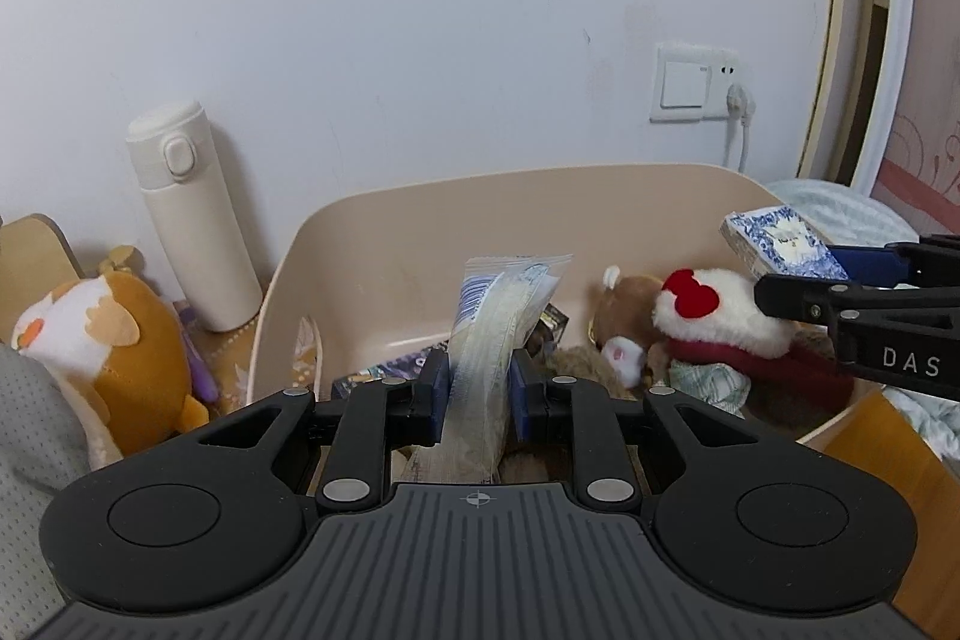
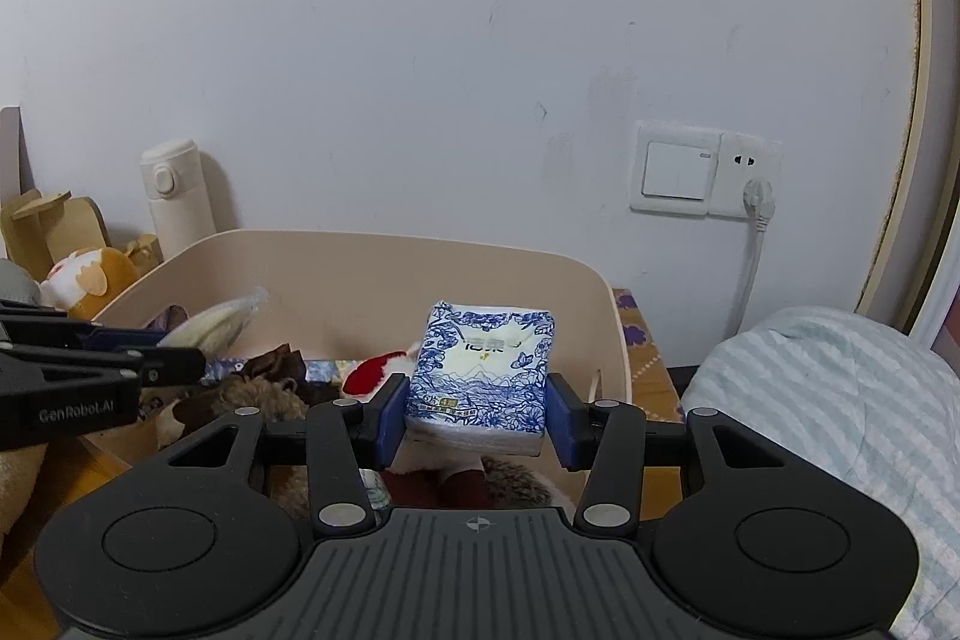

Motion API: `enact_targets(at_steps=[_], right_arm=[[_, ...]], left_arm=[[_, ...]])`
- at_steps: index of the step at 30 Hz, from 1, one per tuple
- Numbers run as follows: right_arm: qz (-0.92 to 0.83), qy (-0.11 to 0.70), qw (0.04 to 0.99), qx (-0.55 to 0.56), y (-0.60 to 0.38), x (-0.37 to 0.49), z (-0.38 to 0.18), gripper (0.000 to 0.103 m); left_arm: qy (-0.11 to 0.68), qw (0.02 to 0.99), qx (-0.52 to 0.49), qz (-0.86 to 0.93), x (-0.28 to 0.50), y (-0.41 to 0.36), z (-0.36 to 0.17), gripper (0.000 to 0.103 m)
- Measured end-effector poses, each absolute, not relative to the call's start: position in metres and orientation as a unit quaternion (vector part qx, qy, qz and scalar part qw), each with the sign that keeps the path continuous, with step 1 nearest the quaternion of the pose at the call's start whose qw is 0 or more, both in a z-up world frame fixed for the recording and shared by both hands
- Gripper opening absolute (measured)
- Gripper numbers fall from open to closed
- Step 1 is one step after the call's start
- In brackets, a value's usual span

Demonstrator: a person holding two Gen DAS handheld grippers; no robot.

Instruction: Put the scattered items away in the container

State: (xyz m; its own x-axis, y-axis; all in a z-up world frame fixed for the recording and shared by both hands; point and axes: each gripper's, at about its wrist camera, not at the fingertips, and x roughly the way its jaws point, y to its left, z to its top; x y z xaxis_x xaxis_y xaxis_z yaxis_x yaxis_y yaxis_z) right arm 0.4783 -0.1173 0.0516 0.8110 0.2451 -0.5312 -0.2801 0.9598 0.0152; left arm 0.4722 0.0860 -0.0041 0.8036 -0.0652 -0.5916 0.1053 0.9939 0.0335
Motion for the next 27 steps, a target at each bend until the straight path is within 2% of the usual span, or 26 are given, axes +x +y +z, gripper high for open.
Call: enact_targets(at_steps=[2, 4, 6, 7, 8, 9, 11, 14, 15, 27], right_arm=[[0.138, 0.276, 0.951, -0.034, -0.117, 0.478, 0.052, 0.045], [0.138, 0.277, 0.950, -0.034, -0.117, 0.477, 0.053, 0.051], [0.137, 0.275, 0.951, -0.028, -0.119, 0.475, 0.054, 0.056], [0.140, 0.273, 0.951, -0.025, -0.120, 0.474, 0.054, 0.059], [0.142, 0.271, 0.952, -0.022, -0.121, 0.472, 0.055, 0.066], [0.145, 0.269, 0.952, -0.018, -0.123, 0.471, 0.057, 0.073], [0.147, 0.262, 0.954, -0.012, -0.125, 0.466, 0.060, 0.080], [0.149, 0.247, 0.957, -0.001, -0.128, 0.458, 0.068, 0.098], [0.149, 0.243, 0.959, 0.000, -0.128, 0.455, 0.070, 0.100], [0.151, 0.236, 0.960, -0.001, -0.130, 0.438, 0.082, 0.102]], left_arm=[[0.314, 0.948, 0.032, -0.046, 0.472, 0.085, -0.005, 0.022], [0.313, 0.948, 0.033, -0.047, 0.471, 0.083, -0.004, 0.027], [0.308, 0.949, 0.037, -0.048, 0.468, 0.081, -0.001, 0.042], [0.302, 0.951, 0.039, -0.047, 0.466, 0.079, 0.001, 0.056], [0.294, 0.954, 0.041, -0.044, 0.463, 0.078, 0.003, 0.067], [0.284, 0.957, 0.042, -0.043, 0.460, 0.077, 0.005, 0.070], [0.273, 0.960, 0.038, -0.043, 0.455, 0.076, 0.011, 0.078], [0.265, 0.963, 0.033, -0.041, 0.450, 0.075, 0.017, 0.081], [0.263, 0.963, 0.035, -0.039, 0.449, 0.074, 0.018, 0.082], [0.256, 0.965, 0.034, -0.034, 0.428, 0.071, 0.028, 0.083]])
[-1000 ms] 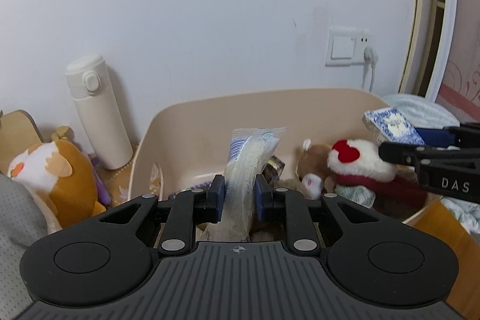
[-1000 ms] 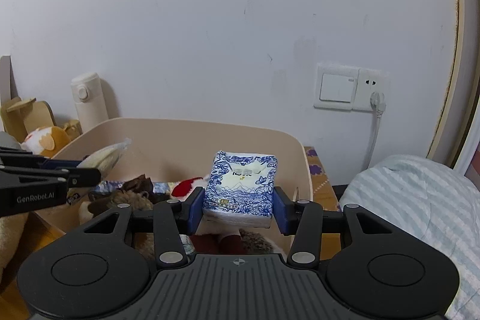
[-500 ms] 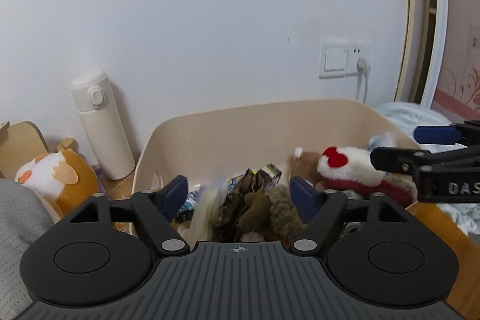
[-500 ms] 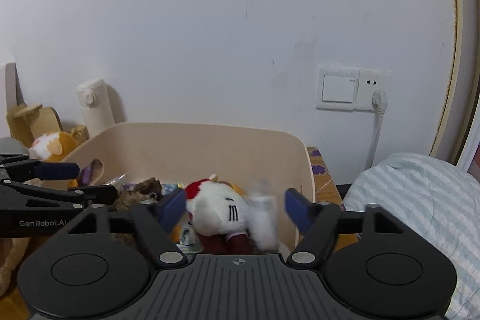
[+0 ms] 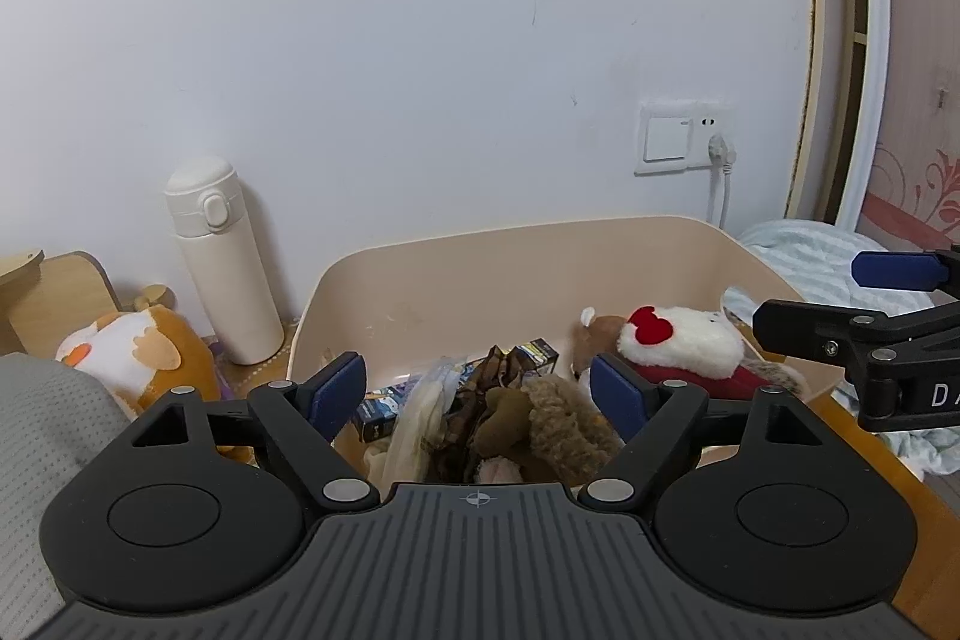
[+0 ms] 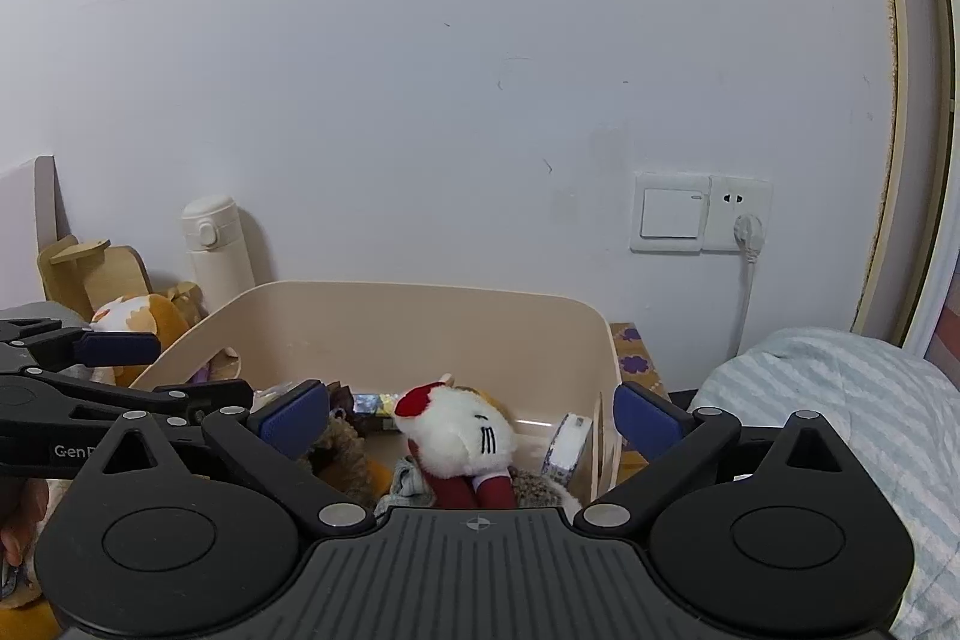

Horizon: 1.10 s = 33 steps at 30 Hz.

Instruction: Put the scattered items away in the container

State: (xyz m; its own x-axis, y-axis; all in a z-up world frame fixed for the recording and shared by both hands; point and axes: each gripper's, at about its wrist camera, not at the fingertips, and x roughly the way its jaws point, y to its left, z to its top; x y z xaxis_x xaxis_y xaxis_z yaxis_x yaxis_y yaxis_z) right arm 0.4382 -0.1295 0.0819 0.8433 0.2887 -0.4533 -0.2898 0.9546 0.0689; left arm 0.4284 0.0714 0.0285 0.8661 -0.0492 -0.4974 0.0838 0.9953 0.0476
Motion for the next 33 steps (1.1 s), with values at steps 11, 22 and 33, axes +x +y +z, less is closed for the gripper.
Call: enact_targets(at_steps=[11, 22, 33], right_arm=[[0.152, 0.238, 0.959, 0.020, -0.138, 0.412, 0.080, 0.103], [0.149, 0.224, 0.963, 0.027, -0.145, 0.355, 0.081, 0.103], [0.148, 0.185, 0.972, 0.015, -0.148, 0.282, 0.094, 0.103]], left_arm=[[0.234, 0.972, 0.005, 0.001, 0.389, 0.082, 0.035, 0.083], [0.207, 0.978, 0.018, 0.002, 0.323, 0.079, 0.041, 0.083], [0.193, 0.981, 0.008, -0.019, 0.252, 0.057, 0.044, 0.083]])
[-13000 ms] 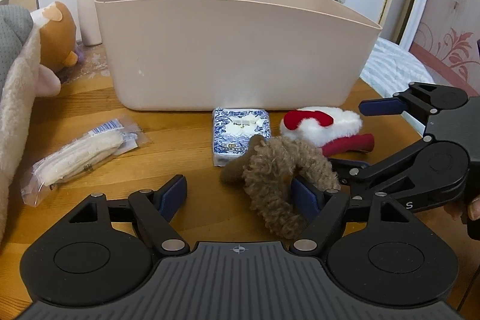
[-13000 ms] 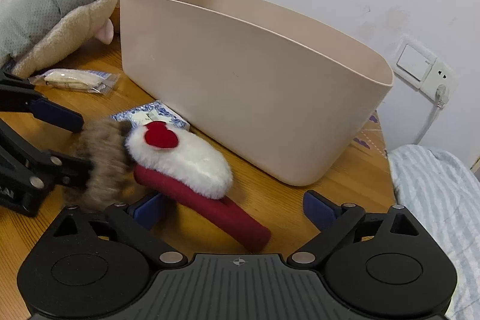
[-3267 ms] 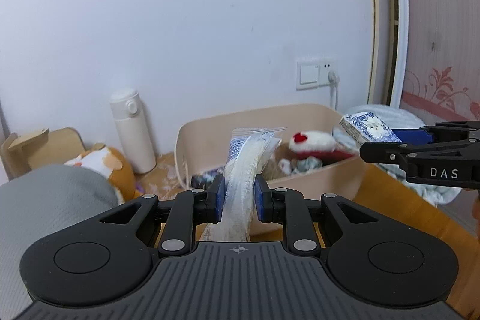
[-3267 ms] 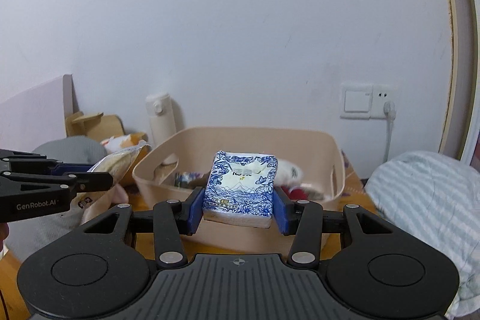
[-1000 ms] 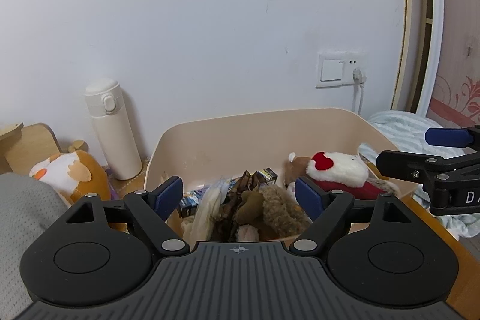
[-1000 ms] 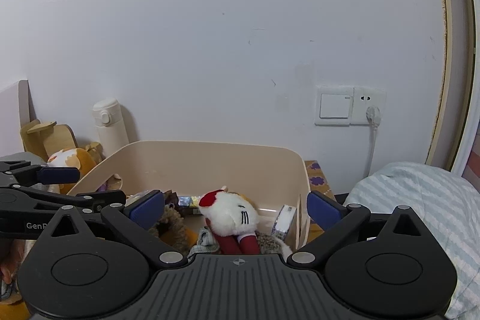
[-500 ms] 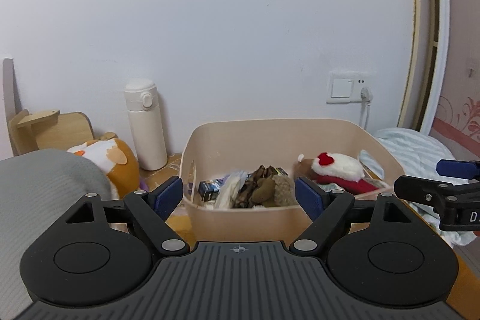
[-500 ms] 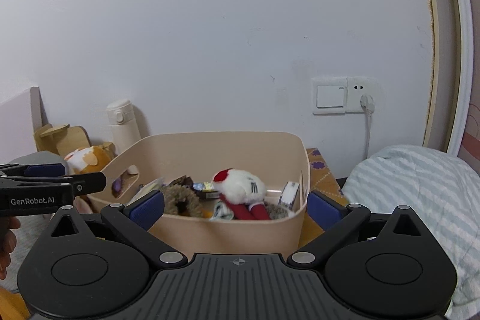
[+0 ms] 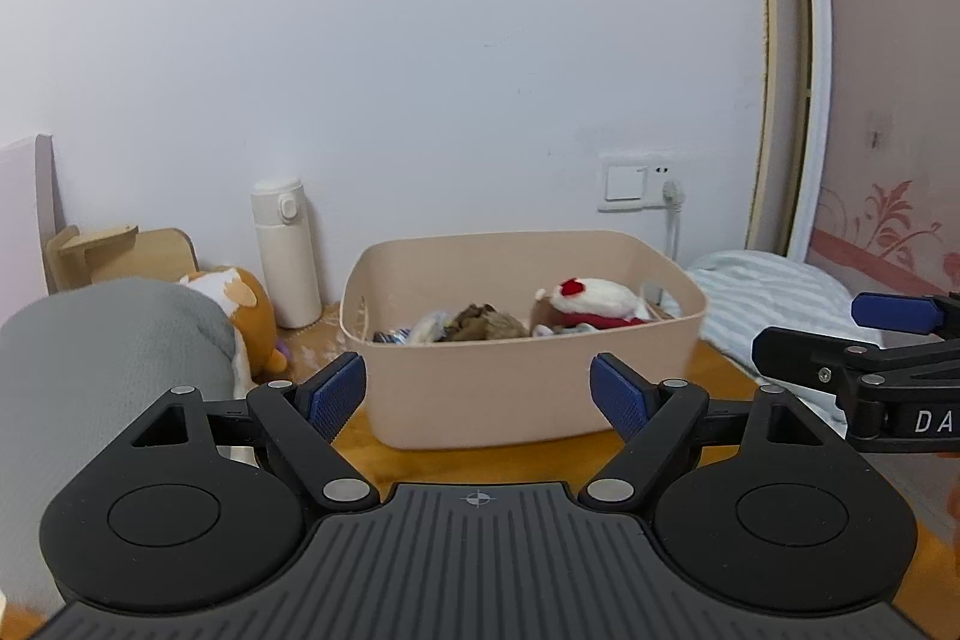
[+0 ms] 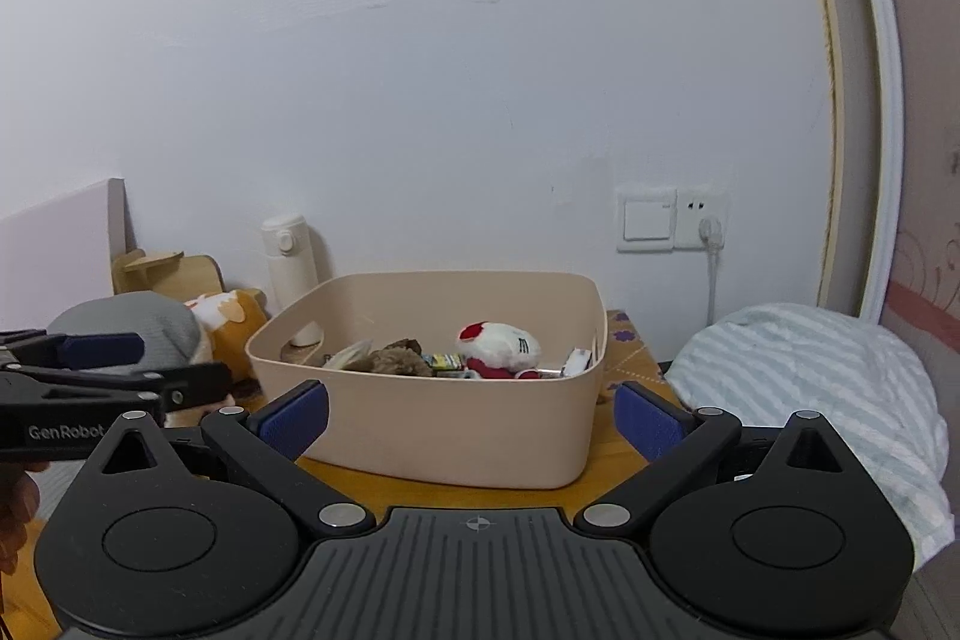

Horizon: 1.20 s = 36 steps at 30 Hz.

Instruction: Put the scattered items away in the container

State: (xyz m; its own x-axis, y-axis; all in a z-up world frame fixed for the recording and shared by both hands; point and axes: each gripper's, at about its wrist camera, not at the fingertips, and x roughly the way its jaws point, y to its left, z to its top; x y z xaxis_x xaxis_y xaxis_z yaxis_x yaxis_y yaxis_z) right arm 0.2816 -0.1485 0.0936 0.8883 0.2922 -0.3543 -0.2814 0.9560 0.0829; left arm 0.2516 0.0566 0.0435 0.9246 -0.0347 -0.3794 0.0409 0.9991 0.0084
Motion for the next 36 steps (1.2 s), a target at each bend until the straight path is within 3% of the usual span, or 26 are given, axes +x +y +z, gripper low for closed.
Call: enact_targets(at_steps=[36], right_arm=[[0.146, 0.129, 0.979, 0.054, -0.188, 0.089, 0.085, 0.103]], left_arm=[[0.184, 0.983, -0.009, 0.010, 0.050, 0.013, 0.038, 0.083]])
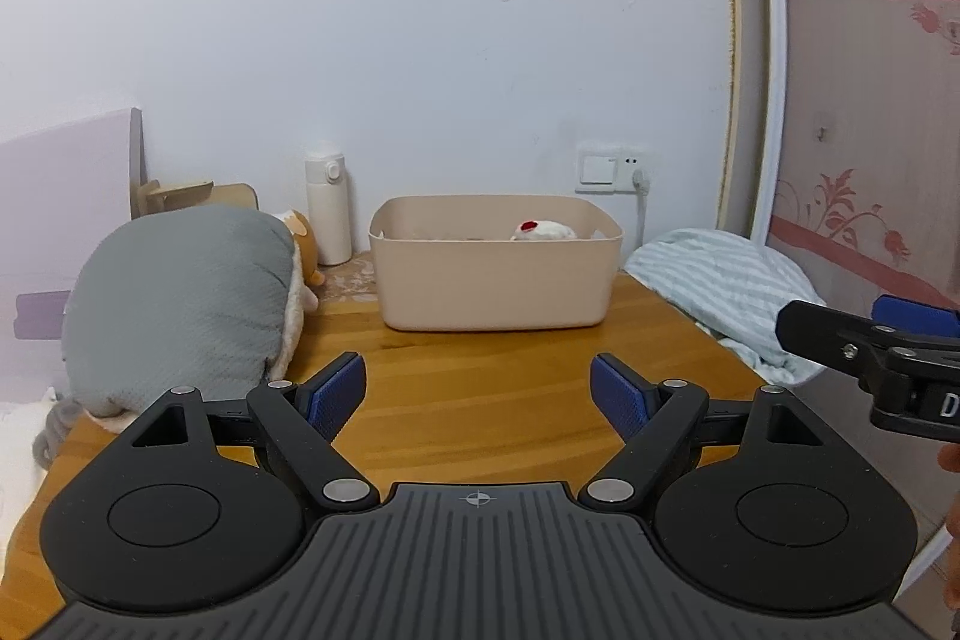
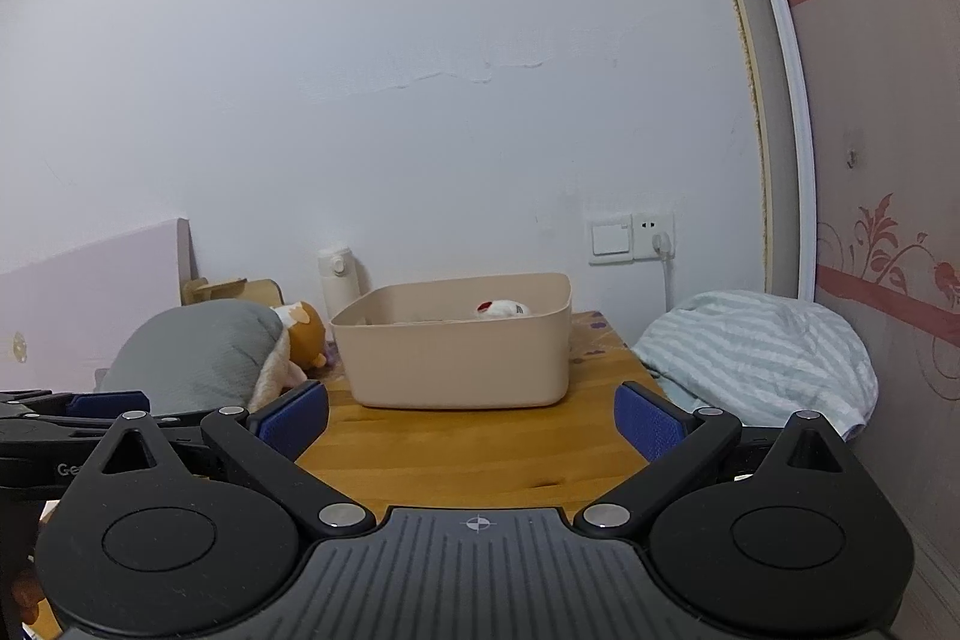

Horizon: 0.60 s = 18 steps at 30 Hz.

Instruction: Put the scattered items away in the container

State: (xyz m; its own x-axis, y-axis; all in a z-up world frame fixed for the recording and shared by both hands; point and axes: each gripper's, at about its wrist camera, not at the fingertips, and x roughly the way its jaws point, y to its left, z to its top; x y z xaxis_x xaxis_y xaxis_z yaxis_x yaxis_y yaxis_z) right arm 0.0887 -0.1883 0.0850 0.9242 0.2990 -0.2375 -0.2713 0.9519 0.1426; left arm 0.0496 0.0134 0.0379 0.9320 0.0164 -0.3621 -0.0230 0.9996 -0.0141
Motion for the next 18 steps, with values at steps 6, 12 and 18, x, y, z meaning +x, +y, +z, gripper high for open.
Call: enact_targets(at_steps=[6, 12, 18], right_arm=[[0.152, 0.135, 0.977, 0.060, -0.187, 0.064, 0.081, 0.103], [0.152, 0.130, 0.978, 0.063, -0.187, 0.036, 0.083, 0.103], [0.154, 0.129, 0.978, 0.049, -0.186, 0.010, 0.084, 0.103]], left_arm=[[0.180, 0.984, -0.003, 0.009, 0.019, 0.006, 0.045, 0.083], [0.175, 0.984, -0.011, 0.001, -0.014, 0.005, 0.046, 0.083], [0.171, 0.985, -0.001, 0.002, -0.048, 0.000, 0.044, 0.083]])
